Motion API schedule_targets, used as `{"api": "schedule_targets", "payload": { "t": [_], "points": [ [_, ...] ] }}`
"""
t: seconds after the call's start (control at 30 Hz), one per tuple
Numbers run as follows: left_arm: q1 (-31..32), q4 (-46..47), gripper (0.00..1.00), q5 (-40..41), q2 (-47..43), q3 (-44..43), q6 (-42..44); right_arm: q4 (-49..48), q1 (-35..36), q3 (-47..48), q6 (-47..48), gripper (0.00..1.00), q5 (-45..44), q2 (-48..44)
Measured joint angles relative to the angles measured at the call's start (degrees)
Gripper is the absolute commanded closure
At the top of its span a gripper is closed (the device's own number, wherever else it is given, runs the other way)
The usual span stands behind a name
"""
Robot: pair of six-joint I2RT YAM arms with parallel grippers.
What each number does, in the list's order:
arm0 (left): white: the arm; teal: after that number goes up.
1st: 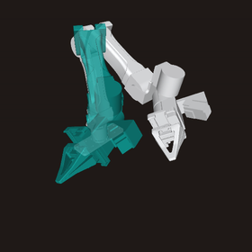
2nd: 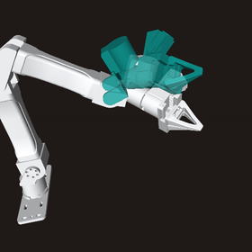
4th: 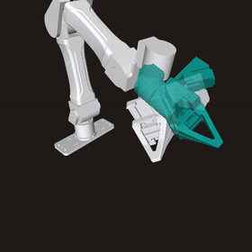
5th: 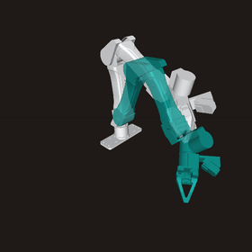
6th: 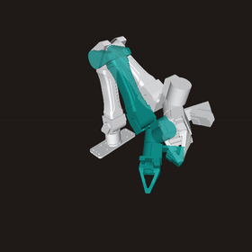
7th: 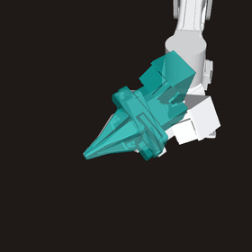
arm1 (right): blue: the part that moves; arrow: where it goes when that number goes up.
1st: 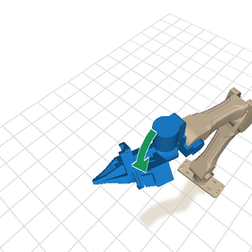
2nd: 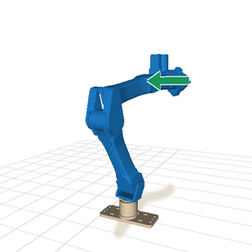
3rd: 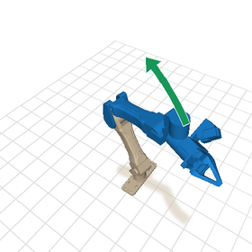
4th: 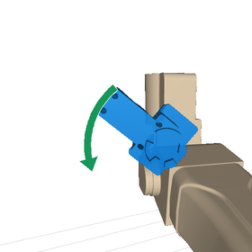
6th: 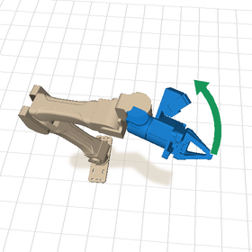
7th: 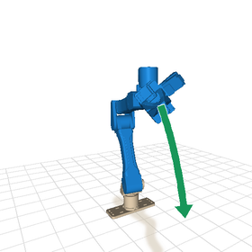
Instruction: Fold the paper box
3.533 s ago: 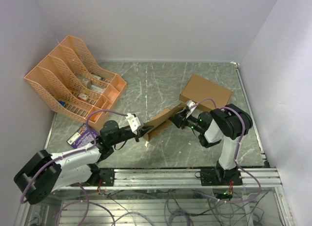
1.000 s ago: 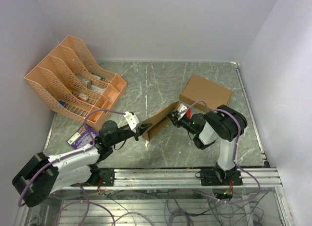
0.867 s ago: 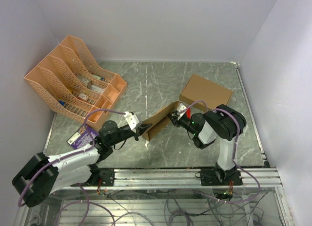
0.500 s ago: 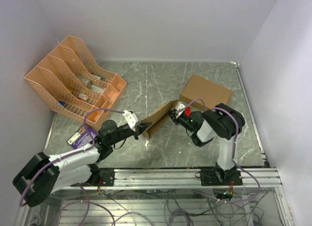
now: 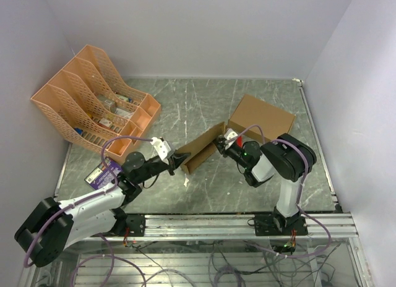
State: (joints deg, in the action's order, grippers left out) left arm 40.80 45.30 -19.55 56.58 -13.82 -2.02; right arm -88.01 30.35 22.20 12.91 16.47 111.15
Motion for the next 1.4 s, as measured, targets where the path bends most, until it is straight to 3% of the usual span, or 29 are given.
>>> {"api": "schedule_targets", "payload": {
  "t": [0.13,0.33,0.5,0.73,1.13,1.4],
  "points": [
    [-1.2,0.28,0.93,-0.79,-0.33,-0.02,-1.53,0.0,-0.02,-0.07,-0.63,0.71,1.05,-1.46],
    [-2.16,0.31,0.93,-2.12,-0.76,-0.02,-3.91,0.22,-0.28,-0.02,-3.26,0.78,2.43,-3.13],
    [-3.32,0.04,0.93,-2.34,-2.23,-0.02,-5.14,3.37,-0.7,0.26,-4.11,0.72,3.54,-6.08],
    [-4.02,-1.46,0.93,-1.86,-2.25,-0.02,-6.27,14.58,-1.07,1.75,-2.93,0.69,5.29,-10.99],
    [-4.37,-3.69,0.93,1.53,-2.01,-0.04,-7.56,40.11,-1.16,8.87,2.27,0.56,7.82,-16.48],
    [-4.39,-5.31,0.93,3.96,-3.41,0.07,-7.91,52.85,-1.53,13.62,2.75,0.54,9.42,-16.59]
  ]
}}
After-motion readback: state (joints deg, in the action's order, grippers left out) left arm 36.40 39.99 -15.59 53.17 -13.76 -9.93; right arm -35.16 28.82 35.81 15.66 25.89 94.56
